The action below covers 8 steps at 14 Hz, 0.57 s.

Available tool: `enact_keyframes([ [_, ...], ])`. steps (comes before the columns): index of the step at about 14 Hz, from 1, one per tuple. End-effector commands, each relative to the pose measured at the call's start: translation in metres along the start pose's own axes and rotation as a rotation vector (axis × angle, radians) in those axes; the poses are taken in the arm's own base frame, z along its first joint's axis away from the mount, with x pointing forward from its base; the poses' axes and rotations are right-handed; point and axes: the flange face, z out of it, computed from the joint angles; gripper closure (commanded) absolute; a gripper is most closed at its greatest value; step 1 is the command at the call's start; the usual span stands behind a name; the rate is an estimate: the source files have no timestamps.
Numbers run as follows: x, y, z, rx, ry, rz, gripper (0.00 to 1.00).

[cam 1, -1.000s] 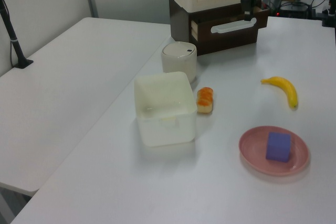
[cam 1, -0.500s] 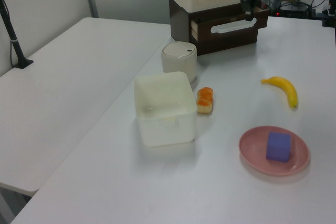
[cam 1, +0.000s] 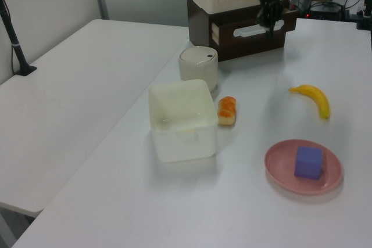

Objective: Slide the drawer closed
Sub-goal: 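Move the gripper down to the open drawer front and push it inward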

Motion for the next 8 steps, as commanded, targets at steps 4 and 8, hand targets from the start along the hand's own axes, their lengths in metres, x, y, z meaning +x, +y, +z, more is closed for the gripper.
enact_keyframes([
  [4, 0.044, 0.036, 0.057, 0.035, 0.075, 0.323, 0.99],
  [8, 0.062, 0.066, 0.063, 0.043, 0.139, 0.38, 0.98],
])
